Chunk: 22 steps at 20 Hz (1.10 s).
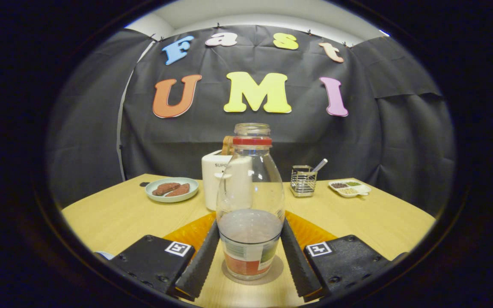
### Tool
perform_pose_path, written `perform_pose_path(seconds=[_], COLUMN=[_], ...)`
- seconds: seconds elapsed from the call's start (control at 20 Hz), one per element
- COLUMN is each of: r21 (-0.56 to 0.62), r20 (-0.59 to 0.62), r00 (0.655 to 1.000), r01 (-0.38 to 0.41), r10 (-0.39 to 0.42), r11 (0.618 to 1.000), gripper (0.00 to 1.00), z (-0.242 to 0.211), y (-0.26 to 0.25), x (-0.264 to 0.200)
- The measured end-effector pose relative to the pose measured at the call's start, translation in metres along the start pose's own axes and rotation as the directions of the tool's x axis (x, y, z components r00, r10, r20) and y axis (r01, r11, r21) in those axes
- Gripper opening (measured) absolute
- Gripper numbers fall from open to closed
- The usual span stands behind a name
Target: Take the bottle from table, then pour the juice into the cup, finally place the bottle on the coaster
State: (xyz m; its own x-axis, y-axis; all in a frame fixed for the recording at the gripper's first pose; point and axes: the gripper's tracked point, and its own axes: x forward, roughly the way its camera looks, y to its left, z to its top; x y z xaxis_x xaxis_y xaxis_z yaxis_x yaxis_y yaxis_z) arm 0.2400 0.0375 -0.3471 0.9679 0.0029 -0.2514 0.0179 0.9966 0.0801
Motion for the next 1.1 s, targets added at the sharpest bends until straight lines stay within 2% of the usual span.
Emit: perform_pose_path(seconds=[0.1,0.3,0.8,1.1], r21=[-0.006,-0.026,-0.049,-0.057], r20=[0.005,0.034,0.076,0.115], r00=[1.0,0.999,0.997,0.993], r01=[0.003,0.015,-0.003,0.037], r10=[-0.003,-0.014,0.007,-0.031], r11=[1.0,1.0,0.999,0.998], gripper=[0.83,1.0,1.0,1.0], z=[0.004,0.015,0.048,0.089], y=[0.002,0.001,0.011,0.003], x=[-0.004,-0.011,-0.051,-0.101])
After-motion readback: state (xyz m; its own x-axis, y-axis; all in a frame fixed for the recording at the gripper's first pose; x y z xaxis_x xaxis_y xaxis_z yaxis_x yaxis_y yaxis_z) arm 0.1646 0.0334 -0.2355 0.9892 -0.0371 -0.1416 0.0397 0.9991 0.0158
